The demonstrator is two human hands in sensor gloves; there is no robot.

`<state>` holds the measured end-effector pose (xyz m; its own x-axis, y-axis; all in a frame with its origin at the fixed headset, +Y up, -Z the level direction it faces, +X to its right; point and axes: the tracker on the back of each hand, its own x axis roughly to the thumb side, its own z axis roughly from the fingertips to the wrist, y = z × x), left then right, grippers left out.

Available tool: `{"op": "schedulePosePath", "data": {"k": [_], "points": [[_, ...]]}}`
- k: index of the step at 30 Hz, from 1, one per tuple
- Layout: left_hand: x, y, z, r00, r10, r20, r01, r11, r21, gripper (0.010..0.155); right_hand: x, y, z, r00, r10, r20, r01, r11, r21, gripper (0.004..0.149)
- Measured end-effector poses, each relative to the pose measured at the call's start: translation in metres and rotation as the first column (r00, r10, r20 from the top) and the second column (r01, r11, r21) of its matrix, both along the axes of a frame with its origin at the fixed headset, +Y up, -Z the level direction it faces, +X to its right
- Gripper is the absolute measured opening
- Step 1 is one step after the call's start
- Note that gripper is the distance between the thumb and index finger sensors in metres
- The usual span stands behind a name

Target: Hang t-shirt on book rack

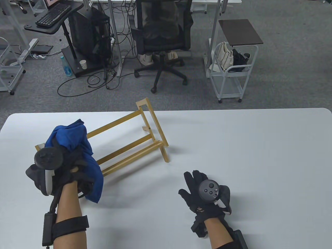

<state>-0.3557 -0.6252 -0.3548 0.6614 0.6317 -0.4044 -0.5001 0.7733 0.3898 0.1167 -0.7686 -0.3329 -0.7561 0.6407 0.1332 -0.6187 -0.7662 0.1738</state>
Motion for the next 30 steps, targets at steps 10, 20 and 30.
{"op": "schedulePosePath", "data": {"k": [10,20,30], "points": [[0.006,-0.003,-0.019,0.984,-0.157,-0.085,0.142,0.978,-0.153,0.077,0.000,0.000,0.000,1.000,0.011,0.009,-0.011,1.000,0.003,0.069],[0.018,-0.019,-0.037,0.965,-0.237,-0.111,0.208,0.952,-0.225,0.077,-0.001,-0.001,0.001,1.000,0.027,0.002,-0.027,1.000,-0.002,0.069],[0.026,-0.033,-0.044,0.948,-0.304,-0.099,0.262,0.915,-0.306,0.079,-0.002,-0.001,0.001,1.000,0.032,0.000,-0.032,1.000,0.000,0.069]]}}
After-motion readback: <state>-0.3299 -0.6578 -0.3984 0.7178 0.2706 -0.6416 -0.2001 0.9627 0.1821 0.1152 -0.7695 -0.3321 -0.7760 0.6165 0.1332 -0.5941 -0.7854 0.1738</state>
